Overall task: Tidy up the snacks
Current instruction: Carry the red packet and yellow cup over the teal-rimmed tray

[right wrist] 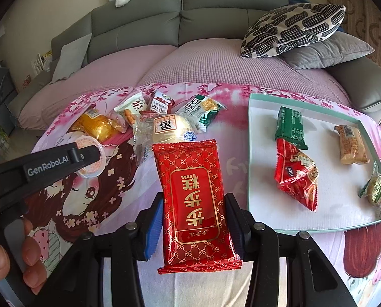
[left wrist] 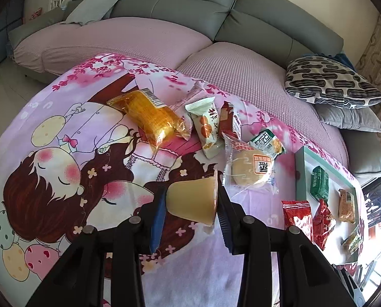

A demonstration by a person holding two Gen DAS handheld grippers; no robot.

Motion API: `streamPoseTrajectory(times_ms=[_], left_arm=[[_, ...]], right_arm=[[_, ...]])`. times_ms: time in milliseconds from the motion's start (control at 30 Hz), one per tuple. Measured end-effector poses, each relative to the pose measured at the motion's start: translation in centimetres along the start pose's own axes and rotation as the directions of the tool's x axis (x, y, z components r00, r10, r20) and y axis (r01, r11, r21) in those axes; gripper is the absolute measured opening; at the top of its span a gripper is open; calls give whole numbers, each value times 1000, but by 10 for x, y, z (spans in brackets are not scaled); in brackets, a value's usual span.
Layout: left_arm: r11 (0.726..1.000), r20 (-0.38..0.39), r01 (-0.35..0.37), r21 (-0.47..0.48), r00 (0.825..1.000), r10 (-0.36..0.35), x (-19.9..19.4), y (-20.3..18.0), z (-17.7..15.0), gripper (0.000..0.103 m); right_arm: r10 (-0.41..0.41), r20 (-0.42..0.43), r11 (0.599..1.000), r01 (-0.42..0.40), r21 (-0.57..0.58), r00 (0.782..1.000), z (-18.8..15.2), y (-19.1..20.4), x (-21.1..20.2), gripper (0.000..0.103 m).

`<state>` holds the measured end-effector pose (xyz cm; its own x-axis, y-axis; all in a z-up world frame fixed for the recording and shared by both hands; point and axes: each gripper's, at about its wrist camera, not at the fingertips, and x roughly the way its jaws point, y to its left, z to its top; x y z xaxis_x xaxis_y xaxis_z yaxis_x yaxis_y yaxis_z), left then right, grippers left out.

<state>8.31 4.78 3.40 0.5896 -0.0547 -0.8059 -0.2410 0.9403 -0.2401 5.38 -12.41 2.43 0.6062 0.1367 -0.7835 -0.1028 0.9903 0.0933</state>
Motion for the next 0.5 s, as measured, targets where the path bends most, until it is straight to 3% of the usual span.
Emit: streamPoseTrajectory(times_ms=[500], left_arm=[[989,-7,75,123,997,-75,-3,-79,-16,40]], right_arm=[[-113,57,981,102,164,992,5,-93,-29,49]])
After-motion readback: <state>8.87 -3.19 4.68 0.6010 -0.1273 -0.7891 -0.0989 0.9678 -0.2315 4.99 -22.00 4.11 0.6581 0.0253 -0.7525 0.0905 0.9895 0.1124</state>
